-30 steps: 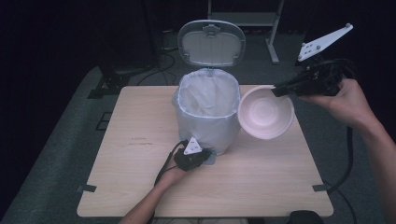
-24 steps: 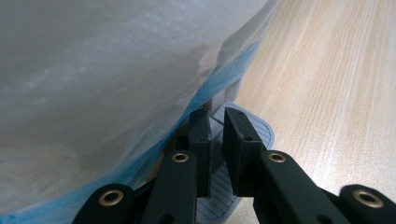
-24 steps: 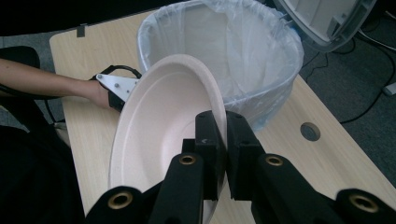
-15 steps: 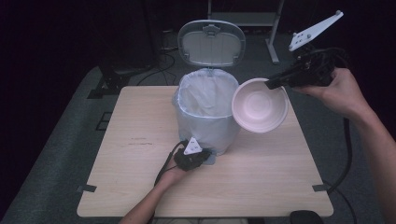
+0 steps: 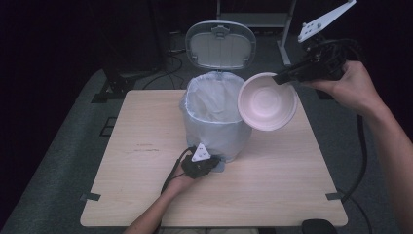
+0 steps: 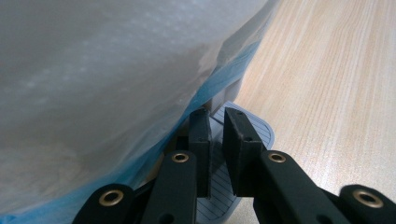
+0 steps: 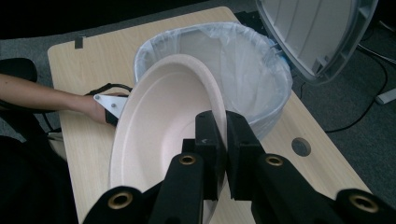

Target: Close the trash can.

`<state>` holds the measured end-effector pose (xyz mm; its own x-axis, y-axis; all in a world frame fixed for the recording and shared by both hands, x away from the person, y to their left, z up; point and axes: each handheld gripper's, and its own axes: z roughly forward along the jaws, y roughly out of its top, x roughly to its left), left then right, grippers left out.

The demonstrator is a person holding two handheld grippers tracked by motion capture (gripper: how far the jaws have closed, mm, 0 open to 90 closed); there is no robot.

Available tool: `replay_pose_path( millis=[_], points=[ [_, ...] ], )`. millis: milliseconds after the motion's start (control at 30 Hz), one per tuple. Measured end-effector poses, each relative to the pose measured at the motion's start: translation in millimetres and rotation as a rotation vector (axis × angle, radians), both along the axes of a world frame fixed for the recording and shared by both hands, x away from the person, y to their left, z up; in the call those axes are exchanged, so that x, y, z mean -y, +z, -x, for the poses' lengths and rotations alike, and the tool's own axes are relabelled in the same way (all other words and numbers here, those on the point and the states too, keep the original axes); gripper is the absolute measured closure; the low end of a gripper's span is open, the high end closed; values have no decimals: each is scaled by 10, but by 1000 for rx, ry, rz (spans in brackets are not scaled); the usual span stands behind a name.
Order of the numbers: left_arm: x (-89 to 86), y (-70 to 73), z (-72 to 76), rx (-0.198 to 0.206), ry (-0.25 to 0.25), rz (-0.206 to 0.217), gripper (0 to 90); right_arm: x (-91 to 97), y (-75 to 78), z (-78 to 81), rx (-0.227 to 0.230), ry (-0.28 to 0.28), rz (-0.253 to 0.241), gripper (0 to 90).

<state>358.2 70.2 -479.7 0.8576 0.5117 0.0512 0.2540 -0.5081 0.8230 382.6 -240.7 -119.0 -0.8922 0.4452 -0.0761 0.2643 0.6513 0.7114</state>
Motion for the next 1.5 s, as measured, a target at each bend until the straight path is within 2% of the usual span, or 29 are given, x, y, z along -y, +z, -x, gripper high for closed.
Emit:
replay_pose_path(
  millis=[800, 1500],
  points=[
    [-2, 1, -1, 1, -1, -2, 817, -309, 193, -247, -1, 24, -16, 842],
    [-5, 0, -5, 2, -7, -1, 817, -614, 144, -530, -21, 41, -10, 841]
  ],
)
